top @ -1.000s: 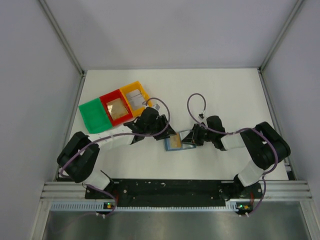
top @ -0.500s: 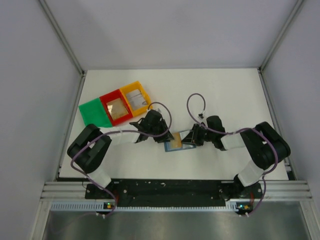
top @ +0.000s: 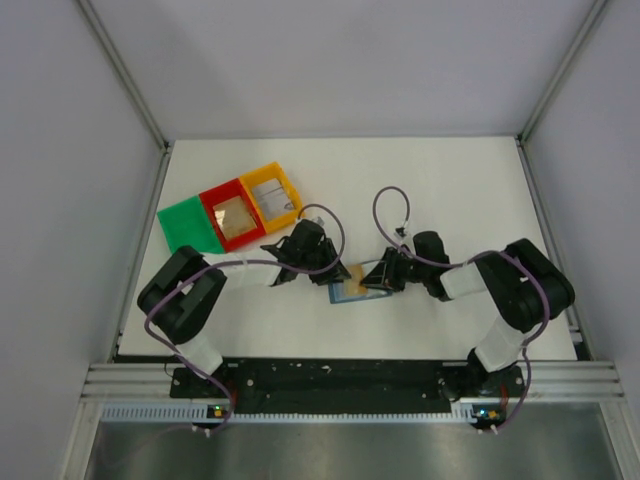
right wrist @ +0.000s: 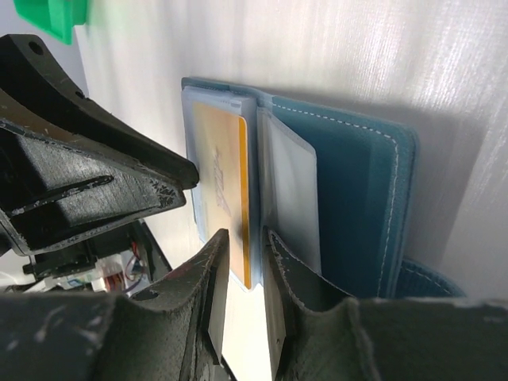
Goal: Take the credit cards out of the card holder
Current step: Remove the credit card from the card holder.
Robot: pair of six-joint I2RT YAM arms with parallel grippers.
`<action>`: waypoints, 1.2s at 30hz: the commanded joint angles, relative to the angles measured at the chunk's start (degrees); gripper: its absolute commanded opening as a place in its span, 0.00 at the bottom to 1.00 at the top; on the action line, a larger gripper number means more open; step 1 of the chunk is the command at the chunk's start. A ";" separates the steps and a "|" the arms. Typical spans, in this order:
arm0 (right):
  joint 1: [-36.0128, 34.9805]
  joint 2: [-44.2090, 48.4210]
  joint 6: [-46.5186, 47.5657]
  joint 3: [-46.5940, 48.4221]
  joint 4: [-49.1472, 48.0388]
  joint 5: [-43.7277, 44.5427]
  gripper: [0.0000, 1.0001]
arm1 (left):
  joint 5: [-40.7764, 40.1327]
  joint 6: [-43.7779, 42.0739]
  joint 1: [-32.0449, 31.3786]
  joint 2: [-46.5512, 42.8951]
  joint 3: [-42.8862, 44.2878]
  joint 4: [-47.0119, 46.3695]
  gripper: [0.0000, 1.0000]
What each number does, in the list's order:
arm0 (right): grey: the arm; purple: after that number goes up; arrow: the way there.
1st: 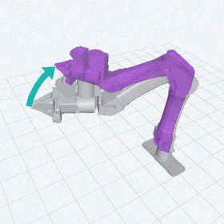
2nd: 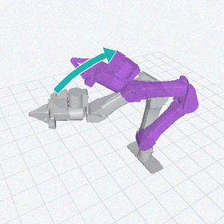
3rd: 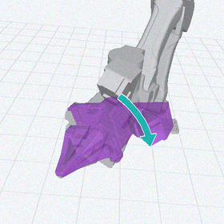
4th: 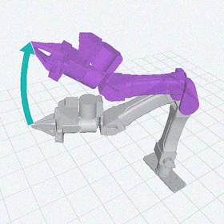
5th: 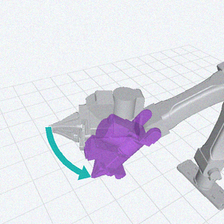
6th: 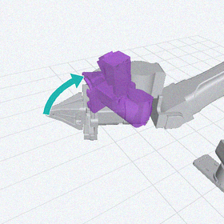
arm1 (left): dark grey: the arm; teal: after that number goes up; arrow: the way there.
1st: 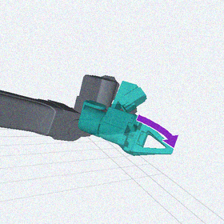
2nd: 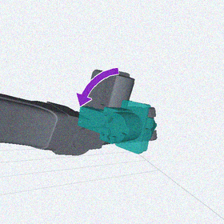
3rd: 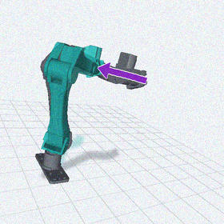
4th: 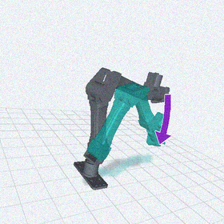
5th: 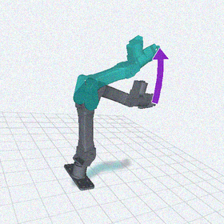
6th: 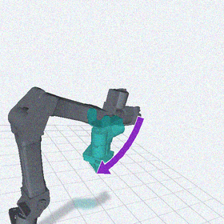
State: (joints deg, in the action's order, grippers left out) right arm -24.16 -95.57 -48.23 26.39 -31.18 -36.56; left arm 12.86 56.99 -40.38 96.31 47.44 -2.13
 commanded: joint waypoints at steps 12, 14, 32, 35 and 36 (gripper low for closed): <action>3.33 -3.31 -3.01 -1.60 -10.57 -4.66 0.00 | -0.56 0.22 0.74 1.95 -3.67 -0.86 0.26; 4.12 -3.22 -3.10 -2.22 -11.62 -5.10 0.00 | -0.12 0.57 1.09 2.12 -4.11 -1.38 0.24; 4.83 -4.27 -10.13 -5.12 -24.10 -8.53 0.00 | 1.81 4.36 3.12 -0.25 -7.54 -4.55 0.55; 4.83 -4.89 -10.75 -5.03 -25.07 -8.79 0.00 | 3.04 4.53 3.12 0.45 -6.93 -5.51 0.55; 4.83 -5.06 -10.92 -5.03 -25.07 -8.80 0.00 | 3.39 4.62 3.12 0.72 -6.75 -5.78 0.55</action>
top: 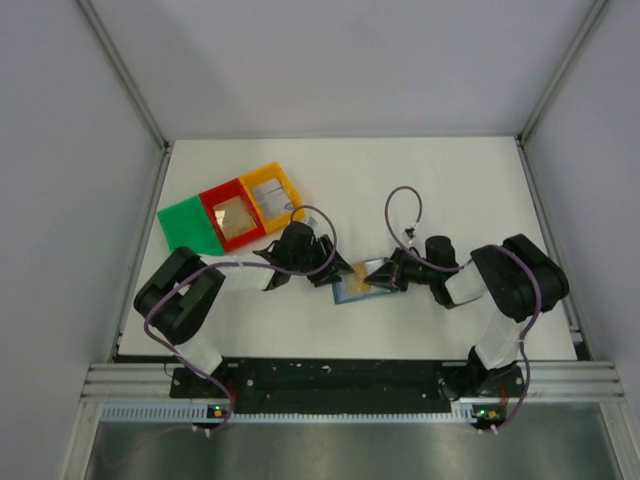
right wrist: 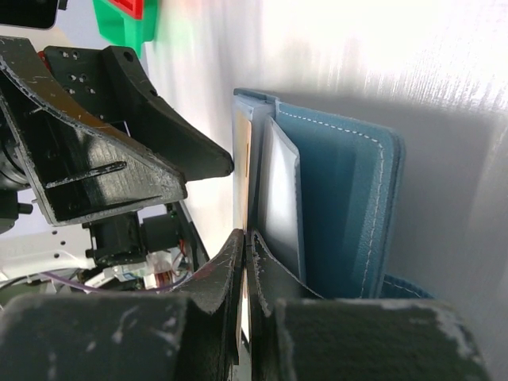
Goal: Take the credit cards out of the card holder
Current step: Remove the credit card from the card holder.
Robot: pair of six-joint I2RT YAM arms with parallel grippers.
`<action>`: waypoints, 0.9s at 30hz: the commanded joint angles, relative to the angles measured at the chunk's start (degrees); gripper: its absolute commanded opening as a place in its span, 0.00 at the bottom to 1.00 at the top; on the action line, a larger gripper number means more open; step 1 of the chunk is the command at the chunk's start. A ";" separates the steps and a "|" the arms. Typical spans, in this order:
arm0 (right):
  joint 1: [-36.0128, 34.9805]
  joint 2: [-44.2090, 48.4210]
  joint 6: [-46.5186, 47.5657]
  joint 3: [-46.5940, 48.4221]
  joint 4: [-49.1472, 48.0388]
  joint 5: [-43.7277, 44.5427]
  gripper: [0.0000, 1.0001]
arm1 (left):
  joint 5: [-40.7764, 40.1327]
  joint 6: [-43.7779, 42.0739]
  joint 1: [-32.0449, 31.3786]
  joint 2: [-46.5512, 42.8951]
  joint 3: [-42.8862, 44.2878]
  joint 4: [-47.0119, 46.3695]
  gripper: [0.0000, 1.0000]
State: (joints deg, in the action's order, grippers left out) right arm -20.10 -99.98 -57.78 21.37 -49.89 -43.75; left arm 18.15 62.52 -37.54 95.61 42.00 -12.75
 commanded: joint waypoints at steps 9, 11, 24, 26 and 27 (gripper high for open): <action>0.85 -1.79 -1.38 0.43 -5.05 -1.25 0.00 | 2.15 1.20 -0.25 3.97 -0.08 0.98 0.58; 0.76 -1.79 -0.76 0.52 -3.91 -0.99 0.00 | 2.68 1.29 -0.25 4.32 0.19 0.54 0.59; 0.76 -1.36 4.69 2.01 5.23 0.94 0.00 | 2.69 1.38 -0.34 3.09 0.36 -0.80 0.60; 0.67 -0.83 5.74 2.19 6.90 1.56 0.00 | -0.99 -1.16 -0.43 1.86 1.59 3.50 0.64; 0.67 -0.56 6.27 2.28 7.52 1.82 0.00 | -2.58 -3.09 -0.34 1.60 2.64 5.79 0.65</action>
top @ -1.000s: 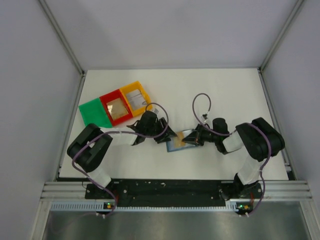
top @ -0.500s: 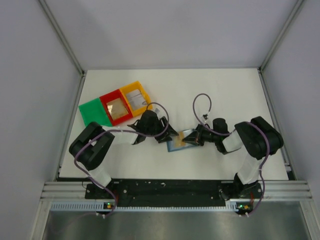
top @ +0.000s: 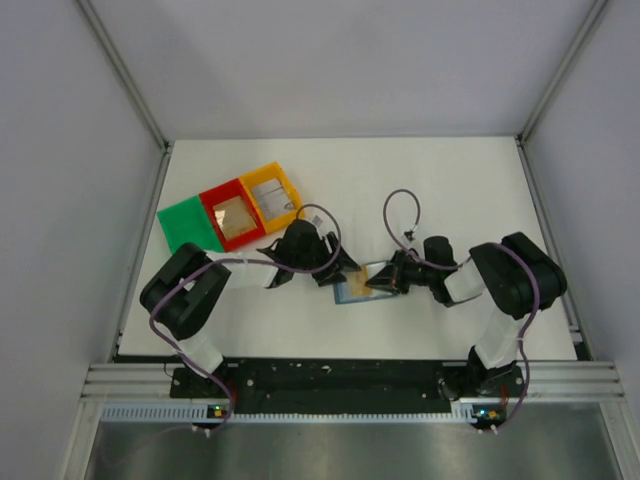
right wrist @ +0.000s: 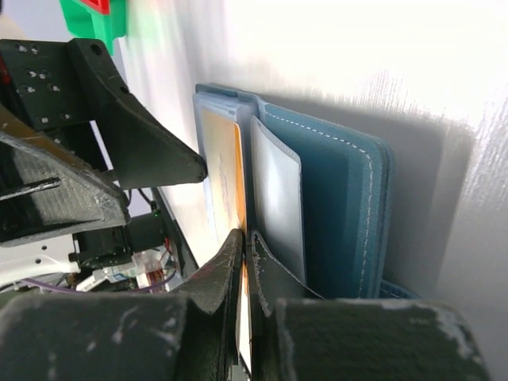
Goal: Take the credit cards out of the card holder
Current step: Remove the credit card from the card holder.
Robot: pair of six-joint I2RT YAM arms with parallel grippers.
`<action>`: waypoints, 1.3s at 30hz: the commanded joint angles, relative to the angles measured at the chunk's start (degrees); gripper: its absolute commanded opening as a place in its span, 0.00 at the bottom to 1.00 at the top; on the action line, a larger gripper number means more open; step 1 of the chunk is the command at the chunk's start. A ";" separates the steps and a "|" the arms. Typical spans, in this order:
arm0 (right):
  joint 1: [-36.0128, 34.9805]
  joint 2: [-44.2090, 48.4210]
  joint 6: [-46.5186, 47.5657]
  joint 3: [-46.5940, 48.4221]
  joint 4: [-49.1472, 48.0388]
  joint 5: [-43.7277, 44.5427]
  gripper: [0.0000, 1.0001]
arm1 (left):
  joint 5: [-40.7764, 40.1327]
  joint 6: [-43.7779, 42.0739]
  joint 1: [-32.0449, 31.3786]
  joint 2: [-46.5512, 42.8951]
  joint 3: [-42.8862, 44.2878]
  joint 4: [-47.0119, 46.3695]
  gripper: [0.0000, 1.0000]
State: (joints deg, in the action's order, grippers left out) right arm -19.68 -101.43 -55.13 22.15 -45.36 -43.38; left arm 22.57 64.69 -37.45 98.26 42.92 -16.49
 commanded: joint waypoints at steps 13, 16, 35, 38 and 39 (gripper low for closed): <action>-1.41 4.22 8.37 3.51 11.43 4.70 0.00 | -13.69 -13.36 -2.10 1.50 10.78 20.63 0.78; -1.76 4.83 8.99 3.77 12.40 4.88 0.00 | -14.12 -13.36 -2.89 0.71 10.79 20.01 0.76; -2.64 4.05 12.15 4.04 16.27 8.48 0.00 | -14.83 -16.17 -5.18 0.17 16.05 20.62 0.64; -2.73 4.04 12.33 3.78 16.10 8.39 0.00 | -15.89 -16.78 -5.18 2.11 17.55 22.82 0.64; -2.82 4.04 12.24 3.78 16.10 8.48 0.00 | -16.24 -17.22 -5.18 2.64 17.99 23.08 0.64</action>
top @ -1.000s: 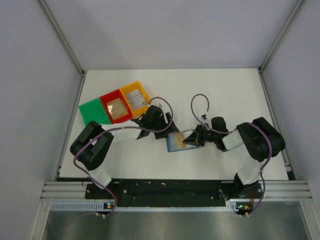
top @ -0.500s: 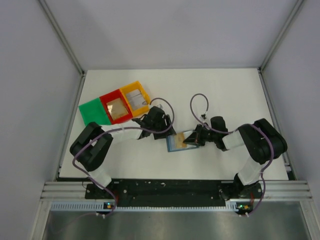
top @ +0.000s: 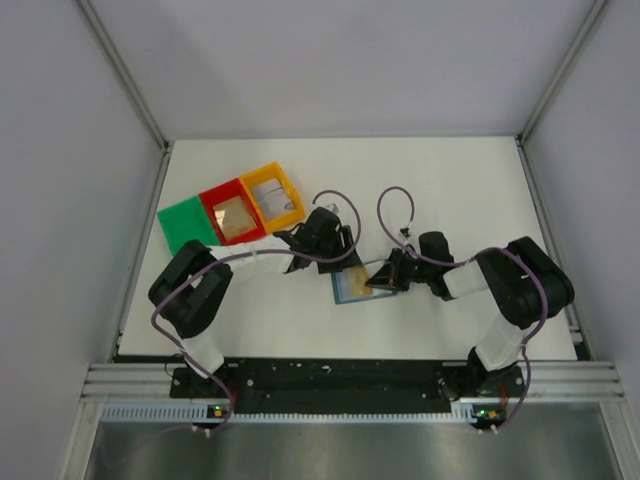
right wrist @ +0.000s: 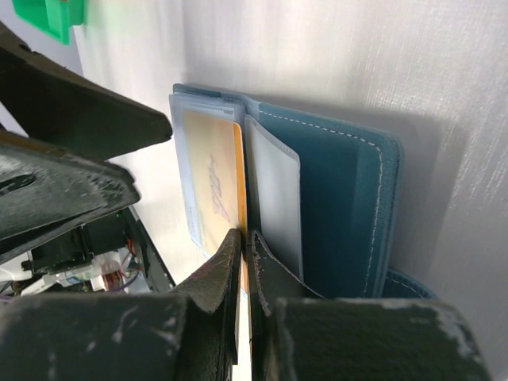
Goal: Take the credit cards out of the card holder
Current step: Remove the credit card from the card holder.
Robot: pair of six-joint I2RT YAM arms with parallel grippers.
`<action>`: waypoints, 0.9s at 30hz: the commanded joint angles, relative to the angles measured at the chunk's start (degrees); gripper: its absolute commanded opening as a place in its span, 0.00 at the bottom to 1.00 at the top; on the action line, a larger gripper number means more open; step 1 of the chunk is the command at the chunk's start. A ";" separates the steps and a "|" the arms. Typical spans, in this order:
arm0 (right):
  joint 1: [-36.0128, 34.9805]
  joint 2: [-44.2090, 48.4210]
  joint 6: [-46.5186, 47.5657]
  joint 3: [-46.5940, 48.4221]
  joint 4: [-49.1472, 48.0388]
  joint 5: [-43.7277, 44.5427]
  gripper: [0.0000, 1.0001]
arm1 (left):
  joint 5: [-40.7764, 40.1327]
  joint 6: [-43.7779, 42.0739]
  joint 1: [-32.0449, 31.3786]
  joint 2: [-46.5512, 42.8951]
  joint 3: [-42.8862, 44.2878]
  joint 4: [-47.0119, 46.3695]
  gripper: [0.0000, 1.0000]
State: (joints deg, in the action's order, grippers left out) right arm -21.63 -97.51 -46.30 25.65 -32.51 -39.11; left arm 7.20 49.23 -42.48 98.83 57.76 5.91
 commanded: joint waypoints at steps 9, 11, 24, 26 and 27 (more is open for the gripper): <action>-0.96 0.13 3.68 -0.16 2.98 4.04 0.00 | -1.84 -3.00 -0.15 5.85 5.61 3.22 0.66; -0.96 0.39 3.76 -0.16 2.98 3.96 0.00 | -1.49 -2.91 -0.32 6.55 6.05 4.54 0.67; -1.31 0.22 3.41 0.19 2.81 3.87 0.00 | 6.93 -0.72 -1.12 5.94 4.91 3.50 0.67; -1.31 0.13 3.41 0.19 2.72 3.87 0.00 | 8.70 0.33 -1.20 5.85 4.47 2.18 0.67; -1.31 0.04 3.33 0.19 2.63 3.96 0.00 | 9.32 0.95 -1.20 5.76 4.12 0.96 0.66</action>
State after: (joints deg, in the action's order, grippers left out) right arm -21.71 -97.51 -46.00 25.65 -32.51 -38.98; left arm 11.05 48.16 -42.74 103.77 62.89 8.60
